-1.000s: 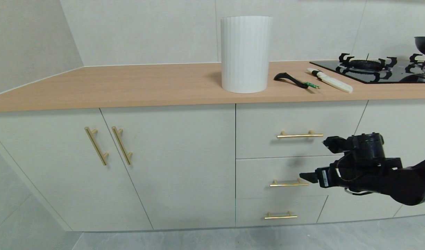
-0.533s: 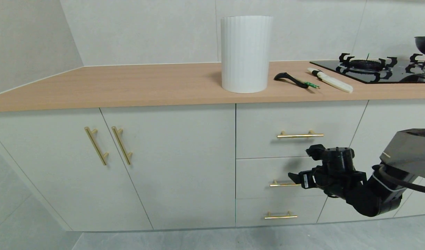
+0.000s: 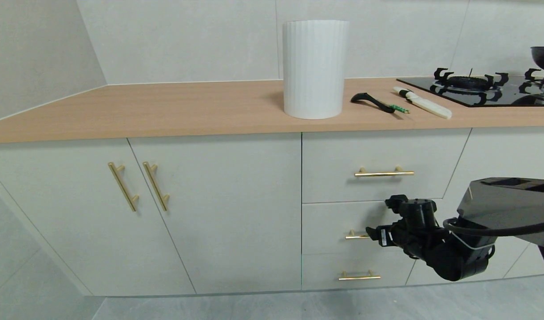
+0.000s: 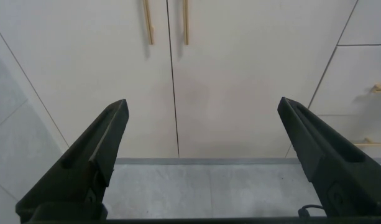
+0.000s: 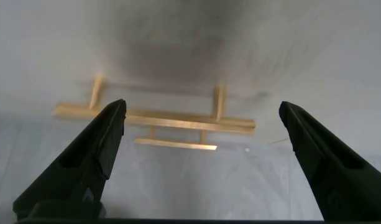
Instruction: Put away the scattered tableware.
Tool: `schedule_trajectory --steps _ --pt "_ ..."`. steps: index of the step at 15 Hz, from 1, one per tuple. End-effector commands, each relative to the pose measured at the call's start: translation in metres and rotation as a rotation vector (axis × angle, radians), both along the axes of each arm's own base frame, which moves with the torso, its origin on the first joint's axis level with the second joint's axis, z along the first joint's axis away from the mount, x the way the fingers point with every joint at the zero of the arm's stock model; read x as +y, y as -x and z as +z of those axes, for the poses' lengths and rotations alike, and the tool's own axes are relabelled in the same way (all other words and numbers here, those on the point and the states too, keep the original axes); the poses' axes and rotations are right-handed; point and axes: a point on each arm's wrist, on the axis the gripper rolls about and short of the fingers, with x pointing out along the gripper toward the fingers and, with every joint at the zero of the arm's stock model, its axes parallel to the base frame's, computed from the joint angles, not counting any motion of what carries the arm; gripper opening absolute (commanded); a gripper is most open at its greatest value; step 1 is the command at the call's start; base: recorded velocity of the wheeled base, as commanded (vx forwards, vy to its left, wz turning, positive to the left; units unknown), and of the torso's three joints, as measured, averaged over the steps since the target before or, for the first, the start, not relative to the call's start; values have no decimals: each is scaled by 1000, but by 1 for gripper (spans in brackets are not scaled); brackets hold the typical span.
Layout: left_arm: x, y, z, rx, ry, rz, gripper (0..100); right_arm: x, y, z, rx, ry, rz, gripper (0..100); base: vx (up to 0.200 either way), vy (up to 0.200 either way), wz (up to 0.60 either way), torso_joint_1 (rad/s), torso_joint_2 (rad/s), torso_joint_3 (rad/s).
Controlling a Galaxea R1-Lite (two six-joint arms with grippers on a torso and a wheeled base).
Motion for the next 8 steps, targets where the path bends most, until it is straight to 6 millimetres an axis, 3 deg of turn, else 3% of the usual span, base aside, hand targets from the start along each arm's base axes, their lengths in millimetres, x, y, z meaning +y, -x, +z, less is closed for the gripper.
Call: schedule_trajectory --steps 1,8 --pt "0 0 0 0 0 2 100 1 -4 -15 0 3 -4 100 0 0 0 0 0 0" --pt "0 0 0 0 0 2 100 2 -6 -26 10 6 -6 100 0 0 0 0 0 0"
